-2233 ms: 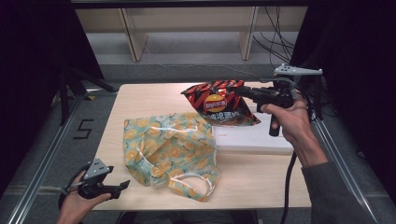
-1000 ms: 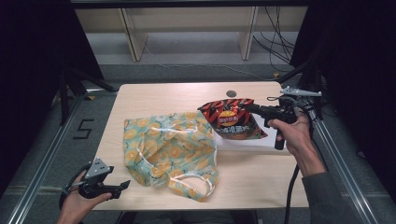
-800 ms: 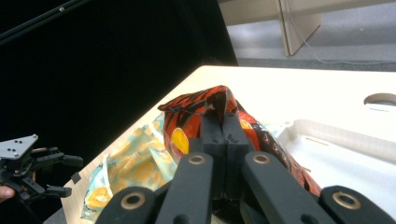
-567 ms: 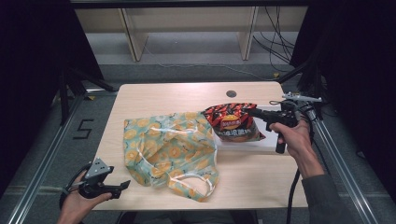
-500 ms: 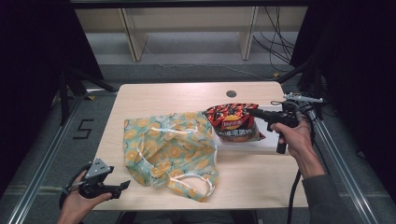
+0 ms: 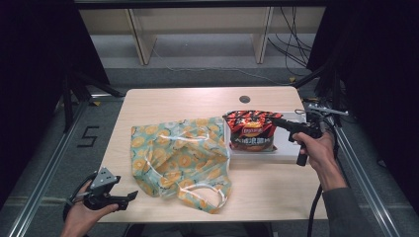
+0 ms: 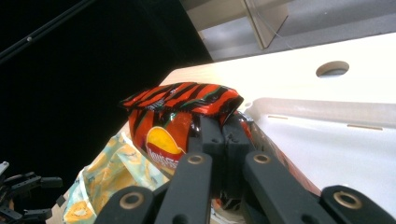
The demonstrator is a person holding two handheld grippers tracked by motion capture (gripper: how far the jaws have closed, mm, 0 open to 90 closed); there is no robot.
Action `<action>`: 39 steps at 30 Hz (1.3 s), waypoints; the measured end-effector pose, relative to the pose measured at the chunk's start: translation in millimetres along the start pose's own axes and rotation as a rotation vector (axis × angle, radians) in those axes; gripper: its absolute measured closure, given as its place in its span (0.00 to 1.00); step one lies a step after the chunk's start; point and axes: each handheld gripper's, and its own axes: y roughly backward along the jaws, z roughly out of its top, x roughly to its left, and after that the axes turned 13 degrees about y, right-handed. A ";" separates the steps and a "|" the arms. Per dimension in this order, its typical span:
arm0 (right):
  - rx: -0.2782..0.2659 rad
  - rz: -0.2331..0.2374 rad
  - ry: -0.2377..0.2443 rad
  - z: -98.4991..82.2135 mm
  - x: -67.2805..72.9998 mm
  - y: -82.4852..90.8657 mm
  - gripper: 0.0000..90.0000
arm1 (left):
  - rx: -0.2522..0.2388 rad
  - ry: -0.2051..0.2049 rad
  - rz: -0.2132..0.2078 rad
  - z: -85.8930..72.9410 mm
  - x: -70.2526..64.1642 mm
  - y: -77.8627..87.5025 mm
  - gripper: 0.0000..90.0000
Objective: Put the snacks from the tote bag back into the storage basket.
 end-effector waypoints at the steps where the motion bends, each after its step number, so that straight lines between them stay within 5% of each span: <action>1: 0.005 0.003 -0.025 -0.8 0.2 0.6 1.00 | -0.007 0.017 -0.003 -0.5 -1.2 -0.5 0.19; 2: 0.009 -0.010 -0.005 -1.3 -1.7 0.5 1.00 | -0.007 -0.012 -0.003 0.5 0.3 -0.2 0.19; 8: 0.010 -0.023 -0.047 -3.7 -5.4 -0.2 0.99 | -0.009 -0.016 -0.004 0.6 0.7 -0.3 0.19; 14: 0.011 -0.057 -0.034 -2.3 -10.6 -2.0 0.96 | -0.024 -0.031 -0.013 0.6 0.5 -0.6 0.19; 28: 0.036 -0.120 -0.019 6.9 -17.3 -20.0 0.94 | -0.007 -0.026 -0.008 1.6 1.2 0.5 0.19; 29: 0.030 -0.123 0.016 6.8 -21.2 -21.1 0.94 | -0.010 -0.025 -0.010 1.5 1.2 0.4 0.19; 32: 0.048 -0.120 -0.023 8.6 -18.4 -23.6 0.94 | -0.015 -0.022 -0.012 1.3 1.2 -0.1 0.19; 39: 0.048 -0.142 -0.001 9.6 -23.4 -29.7 0.93 | -0.008 -0.023 -0.008 1.5 1.1 0.6 0.19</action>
